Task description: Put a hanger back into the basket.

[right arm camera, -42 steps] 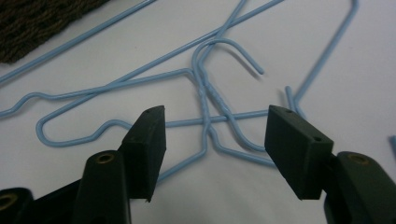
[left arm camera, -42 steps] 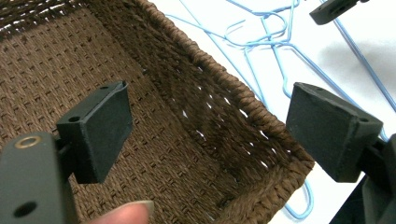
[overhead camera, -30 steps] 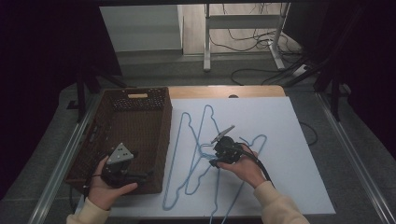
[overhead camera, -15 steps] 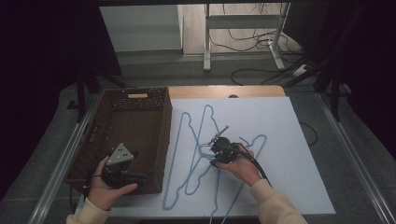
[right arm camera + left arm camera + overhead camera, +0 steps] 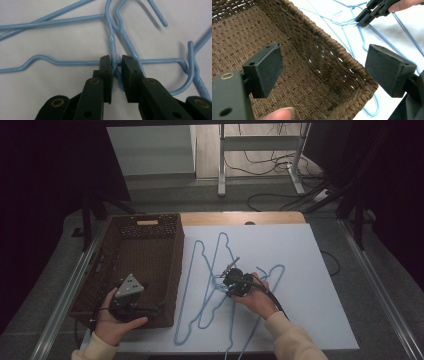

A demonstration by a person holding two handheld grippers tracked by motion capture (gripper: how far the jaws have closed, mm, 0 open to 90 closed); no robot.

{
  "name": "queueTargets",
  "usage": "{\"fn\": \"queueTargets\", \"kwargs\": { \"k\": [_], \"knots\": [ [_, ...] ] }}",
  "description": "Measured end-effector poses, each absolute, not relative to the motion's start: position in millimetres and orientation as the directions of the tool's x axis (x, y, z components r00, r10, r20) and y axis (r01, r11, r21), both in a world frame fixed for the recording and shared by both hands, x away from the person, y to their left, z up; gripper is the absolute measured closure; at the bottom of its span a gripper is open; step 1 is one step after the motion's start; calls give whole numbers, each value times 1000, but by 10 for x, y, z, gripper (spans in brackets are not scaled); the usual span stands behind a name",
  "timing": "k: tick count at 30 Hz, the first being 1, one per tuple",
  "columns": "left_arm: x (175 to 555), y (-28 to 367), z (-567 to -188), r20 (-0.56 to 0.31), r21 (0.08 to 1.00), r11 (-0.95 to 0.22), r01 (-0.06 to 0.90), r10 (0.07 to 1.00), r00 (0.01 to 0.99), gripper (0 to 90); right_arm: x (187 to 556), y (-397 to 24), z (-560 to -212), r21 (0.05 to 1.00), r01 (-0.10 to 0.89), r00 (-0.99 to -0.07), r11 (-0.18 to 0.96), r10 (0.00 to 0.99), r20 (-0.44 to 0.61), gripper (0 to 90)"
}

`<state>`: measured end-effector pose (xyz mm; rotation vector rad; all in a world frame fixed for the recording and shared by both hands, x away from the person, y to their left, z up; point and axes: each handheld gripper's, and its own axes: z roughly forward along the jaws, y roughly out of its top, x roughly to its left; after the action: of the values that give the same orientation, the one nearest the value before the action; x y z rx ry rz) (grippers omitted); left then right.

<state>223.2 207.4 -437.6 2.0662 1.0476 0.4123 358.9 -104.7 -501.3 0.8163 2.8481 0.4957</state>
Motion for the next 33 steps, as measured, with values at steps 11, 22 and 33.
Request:
{"fn": "queueTargets", "kwargs": {
  "k": [11,22,33],
  "knots": [
    [2222,2079,-4358,-55,761,-362,538,791,609,153,3537,-1085,-4906,381,463,-846,800,527,-78,797],
    [2200,1817,-4191,-74,759,-363,540,776,626,162,3479,-1297,-4620,510,466,-819,723,570,-60,797],
    [2331,1322,-4232,-108,722,-414,554,723,682,164,3455,-1419,-4490,564,469,-804,680,593,-47,797]
  ]
}}
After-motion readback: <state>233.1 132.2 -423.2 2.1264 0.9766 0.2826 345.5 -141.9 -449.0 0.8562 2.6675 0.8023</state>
